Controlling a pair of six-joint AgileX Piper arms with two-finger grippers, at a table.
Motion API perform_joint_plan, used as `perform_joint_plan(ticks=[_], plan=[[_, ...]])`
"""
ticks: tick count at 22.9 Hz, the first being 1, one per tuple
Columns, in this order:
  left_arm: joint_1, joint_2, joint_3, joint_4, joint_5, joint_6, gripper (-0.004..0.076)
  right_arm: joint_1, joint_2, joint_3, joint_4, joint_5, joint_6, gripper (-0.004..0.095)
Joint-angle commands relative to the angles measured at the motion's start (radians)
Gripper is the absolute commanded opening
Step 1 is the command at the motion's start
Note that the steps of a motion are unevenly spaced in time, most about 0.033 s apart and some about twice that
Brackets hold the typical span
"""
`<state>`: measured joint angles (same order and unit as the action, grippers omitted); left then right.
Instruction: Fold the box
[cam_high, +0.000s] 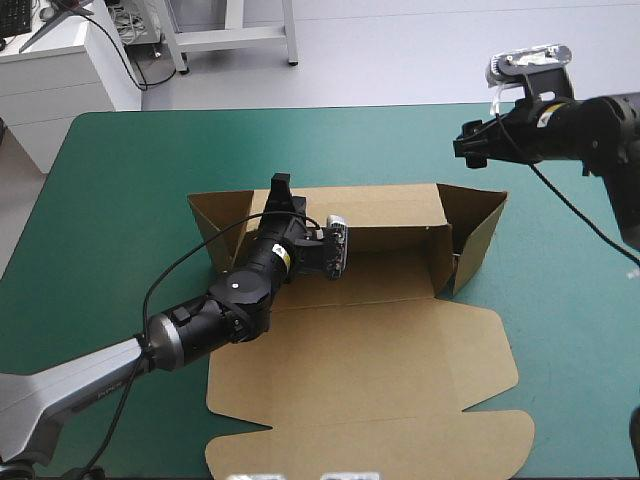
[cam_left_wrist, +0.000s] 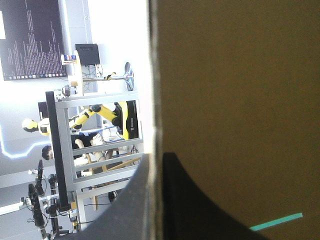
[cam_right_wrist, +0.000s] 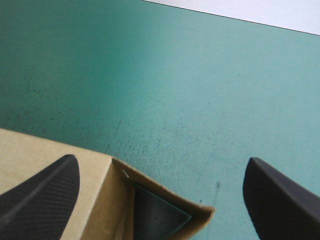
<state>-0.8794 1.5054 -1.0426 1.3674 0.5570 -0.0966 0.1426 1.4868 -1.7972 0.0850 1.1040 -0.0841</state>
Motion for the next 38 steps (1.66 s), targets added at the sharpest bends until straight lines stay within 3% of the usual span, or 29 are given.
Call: perform_joint_plan(ticks=[1,5,11,13,26,30,38], plan=[[0.013,-0.018,0.004,-0.065,0.071,-0.01,-0.0008,-0.052,0.062,-0.107,0.058,-0.041,-0.004,0.082],[0.013,-0.018,0.004,-0.065,0.071,-0.01,-0.0008,-0.112,0.172,-0.165,0.139,-0.026,-0.014,0.082],[0.013,-0.018,0.004,-0.065,0.071,-0.024,-0.0008,-0.171,0.344,-0.18,0.156,0.148,-0.006,0.082],[0.013,-0.018,0.004,-0.061,0.071,-0.058,-0.0008,-0.171,0.345,-0.163,0.198,0.148,-0.021,0.082],[0.013,-0.018,0.004,0.02,0.069,-0.129,-0.0008,-0.171,0.232,0.039,0.193,0.148,-0.053,0.082],[0.013,-0.018,0.004,0.02,0.064,-0.129,-0.0008,-0.171,0.174,0.115,0.203,0.105,-0.076,0.082],[0.013,-0.018,0.004,0.02,0.064,-0.121,-0.0008,-0.171,0.034,0.348,0.303,-0.11,-0.204,0.082]])
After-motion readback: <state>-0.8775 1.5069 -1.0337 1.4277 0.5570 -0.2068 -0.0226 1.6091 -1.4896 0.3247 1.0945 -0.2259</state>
